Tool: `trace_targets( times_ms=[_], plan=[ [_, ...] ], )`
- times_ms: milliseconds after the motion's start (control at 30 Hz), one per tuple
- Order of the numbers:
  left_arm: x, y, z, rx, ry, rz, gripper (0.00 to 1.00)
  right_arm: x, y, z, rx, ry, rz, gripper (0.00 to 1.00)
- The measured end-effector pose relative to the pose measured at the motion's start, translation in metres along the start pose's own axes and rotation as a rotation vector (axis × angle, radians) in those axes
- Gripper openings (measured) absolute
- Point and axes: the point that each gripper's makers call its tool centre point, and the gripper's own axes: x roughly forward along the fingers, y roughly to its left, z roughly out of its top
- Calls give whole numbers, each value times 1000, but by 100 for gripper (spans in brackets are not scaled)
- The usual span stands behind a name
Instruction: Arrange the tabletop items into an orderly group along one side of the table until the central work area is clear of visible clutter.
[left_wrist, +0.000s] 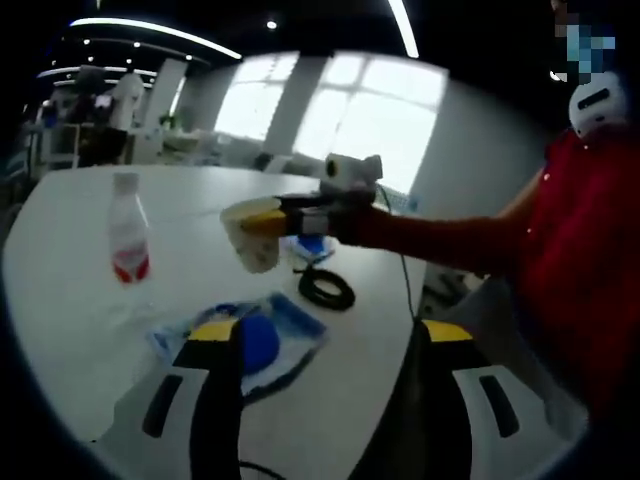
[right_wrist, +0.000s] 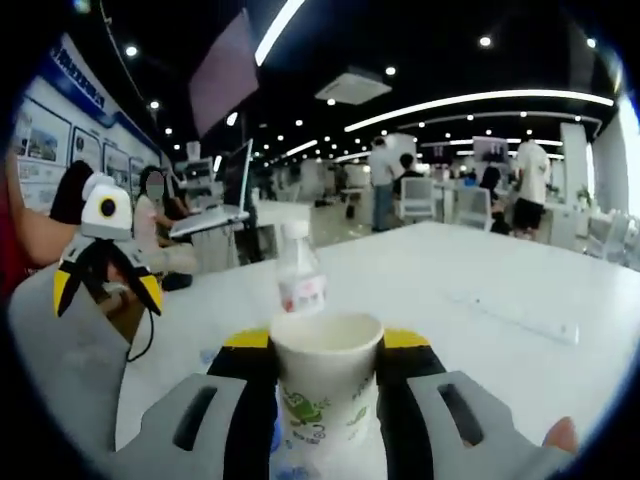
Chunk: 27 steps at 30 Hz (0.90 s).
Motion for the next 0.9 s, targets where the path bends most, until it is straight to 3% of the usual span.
trace_targets(
  times_ms=[900],
  plan=[
    [-3, 10, -6, -35, 11, 28, 67, 52, -4, -9, -27, -69, 49, 39]
  ],
)
